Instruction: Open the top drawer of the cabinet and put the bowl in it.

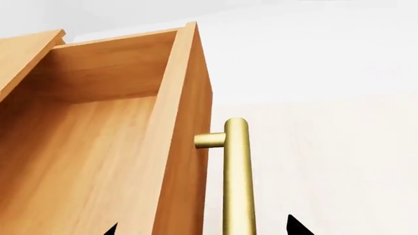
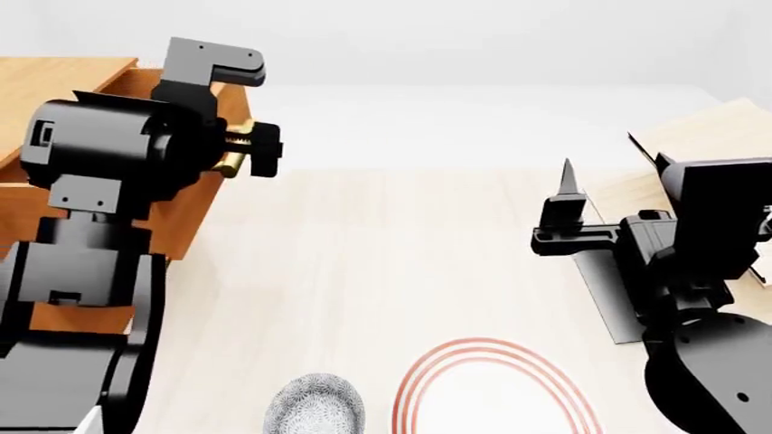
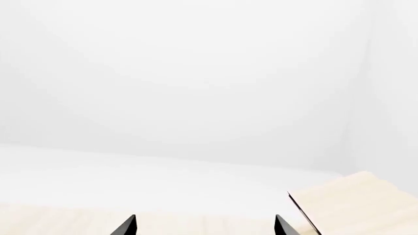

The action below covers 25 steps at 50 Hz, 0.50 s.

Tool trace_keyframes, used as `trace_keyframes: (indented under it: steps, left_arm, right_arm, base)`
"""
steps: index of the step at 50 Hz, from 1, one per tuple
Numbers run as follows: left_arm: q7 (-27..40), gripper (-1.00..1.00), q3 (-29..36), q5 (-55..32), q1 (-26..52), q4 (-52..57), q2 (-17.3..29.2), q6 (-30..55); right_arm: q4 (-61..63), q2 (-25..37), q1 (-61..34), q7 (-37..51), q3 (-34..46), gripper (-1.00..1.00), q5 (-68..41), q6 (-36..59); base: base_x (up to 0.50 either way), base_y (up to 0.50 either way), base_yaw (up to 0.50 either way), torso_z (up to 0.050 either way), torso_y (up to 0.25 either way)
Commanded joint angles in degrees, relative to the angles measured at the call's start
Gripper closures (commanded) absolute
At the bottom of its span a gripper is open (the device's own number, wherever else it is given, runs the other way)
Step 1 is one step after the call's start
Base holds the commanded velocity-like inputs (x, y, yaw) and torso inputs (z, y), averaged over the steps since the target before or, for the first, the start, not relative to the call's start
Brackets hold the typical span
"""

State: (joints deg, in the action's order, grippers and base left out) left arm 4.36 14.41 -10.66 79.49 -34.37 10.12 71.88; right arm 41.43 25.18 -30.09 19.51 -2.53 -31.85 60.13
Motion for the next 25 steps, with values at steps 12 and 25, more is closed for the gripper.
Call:
trace_keyframes:
  steps: [12, 25]
  left_arm:
    - [-0.8, -1.0, 0.9, -3.7, -4.7, 13.9, -1.4, 7.1]
    - [-0.6, -1.0, 1.0, -5.2, -6.5, 17.8, -2.5, 8.8]
  right_arm:
    - [0.5, 0.3, 0.7, 0.4, -0.3, -1.0, -0.5, -0.4]
    - [0.5, 0.4, 1.5, 0.5, -1.2, -1.0, -1.0, -0.8]
  base:
    - [0.0, 0.0, 0.0, 0.0, 0.0]
    - [0.0, 0.0, 0.0, 0.0, 0.0]
